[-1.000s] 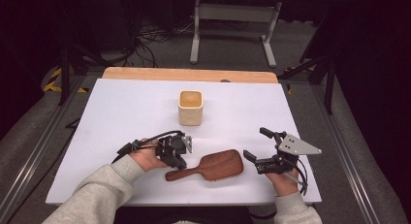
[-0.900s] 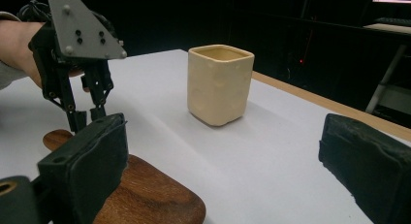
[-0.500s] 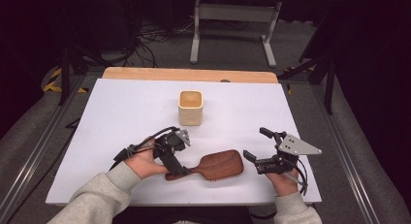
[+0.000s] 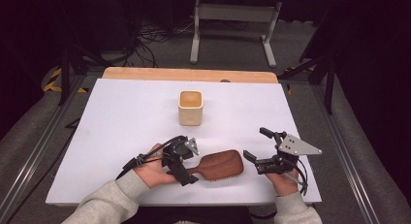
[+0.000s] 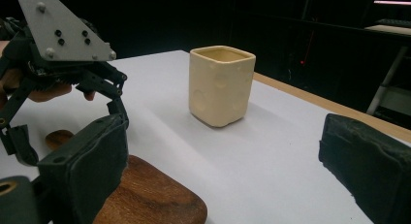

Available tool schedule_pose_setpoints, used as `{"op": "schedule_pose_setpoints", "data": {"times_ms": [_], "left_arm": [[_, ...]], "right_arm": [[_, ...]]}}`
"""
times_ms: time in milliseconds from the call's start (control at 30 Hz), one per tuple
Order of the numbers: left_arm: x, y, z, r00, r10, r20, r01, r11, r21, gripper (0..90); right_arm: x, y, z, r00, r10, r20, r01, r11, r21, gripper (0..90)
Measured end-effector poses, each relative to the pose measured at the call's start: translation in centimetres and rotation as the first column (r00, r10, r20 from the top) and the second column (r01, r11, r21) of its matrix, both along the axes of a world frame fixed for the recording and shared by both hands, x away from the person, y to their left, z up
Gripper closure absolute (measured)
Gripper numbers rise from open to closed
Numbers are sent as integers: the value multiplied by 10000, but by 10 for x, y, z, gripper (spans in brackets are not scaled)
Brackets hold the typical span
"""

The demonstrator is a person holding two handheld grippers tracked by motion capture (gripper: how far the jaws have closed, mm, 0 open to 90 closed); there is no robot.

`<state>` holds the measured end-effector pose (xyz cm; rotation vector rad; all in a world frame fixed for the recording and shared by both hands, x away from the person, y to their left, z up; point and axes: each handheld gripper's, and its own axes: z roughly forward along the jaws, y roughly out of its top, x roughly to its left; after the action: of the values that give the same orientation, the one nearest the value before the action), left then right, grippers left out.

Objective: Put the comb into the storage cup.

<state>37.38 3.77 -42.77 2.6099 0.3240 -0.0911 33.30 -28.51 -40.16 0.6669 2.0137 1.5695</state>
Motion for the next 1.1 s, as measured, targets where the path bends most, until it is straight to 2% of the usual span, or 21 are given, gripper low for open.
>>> {"op": "schedule_pose_setpoints", "data": {"times_ms": [100,200,300,433,600,667,800,867,967,1100], "left_arm": [[-2,-4,-3,10000,-65,62,65,9999,121,13],[-3,-7,-5,9998,-27,189,22,9996,297,50],[-2,-8,-6,9999,-83,144,77,9992,396,105],[-2,-11,-8,9998,-198,38,195,9979,623,218],[-3,-12,-9,9999,-119,25,118,9983,564,339],[-3,-14,-10,9998,-176,43,173,9977,658,401],[-6,-17,-10,9990,-135,415,99,9962,863,524],[-6,-17,-9,9990,-88,447,51,9966,827,582],[-9,-18,-9,9974,-232,676,164,9950,985,683],[-13,-20,-8,9948,-390,945,277,9926,1179,715]], "right_arm": [[0,0,0,10000,12,-23,-12,10000,-1,42],[0,0,0,10000,21,-22,-21,10000,1,42],[0,0,0,10000,44,-35,-44,10000,-3,42],[0,0,0,10000,52,-43,-52,10000,-2,42],[0,0,0,10000,53,-29,-53,10000,-4,42],[0,0,0,10000,57,-37,-57,10000,2,42],[0,0,0,10000,68,-31,-68,10000,-11,42],[0,0,0,10000,64,-22,-64,10000,3,42],[0,0,0,10000,65,-25,-65,10000,-18,42],[0,0,0,10000,59,-46,-59,10000,-13,42]]}}
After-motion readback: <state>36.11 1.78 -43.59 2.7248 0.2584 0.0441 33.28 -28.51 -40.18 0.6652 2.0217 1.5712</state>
